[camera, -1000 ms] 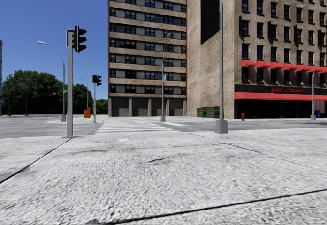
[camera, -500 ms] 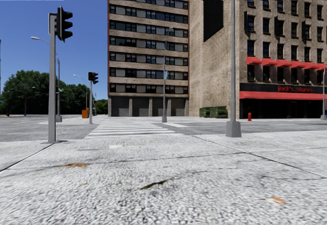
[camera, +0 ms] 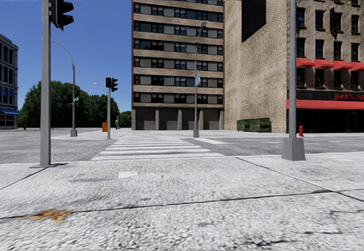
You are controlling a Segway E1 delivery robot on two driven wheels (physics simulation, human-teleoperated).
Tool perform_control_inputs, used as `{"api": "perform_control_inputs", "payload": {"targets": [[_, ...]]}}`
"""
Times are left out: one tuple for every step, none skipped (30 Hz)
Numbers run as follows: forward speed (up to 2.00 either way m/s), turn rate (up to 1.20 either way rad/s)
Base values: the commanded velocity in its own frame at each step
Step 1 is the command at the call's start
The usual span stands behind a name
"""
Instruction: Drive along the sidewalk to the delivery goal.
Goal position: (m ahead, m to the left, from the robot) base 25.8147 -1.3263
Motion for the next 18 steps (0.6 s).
{"api": "perform_control_inputs", "payload": {"targets": [[2.00,0.26],[2.00,0.26],[2.00,0.26],[2.00,0.26],[2.00,0.26],[2.00,0.26],[2.00,0.26],[2.00,0.26],[2.00,0.26],[2.00,0.26],[2.00,0.26],[2.00,0.26],[2.00,0.26],[2.00,0.26],[2.00,0.26],[2.00,0.26],[2.00,0.26],[2.00,0.26]]}}
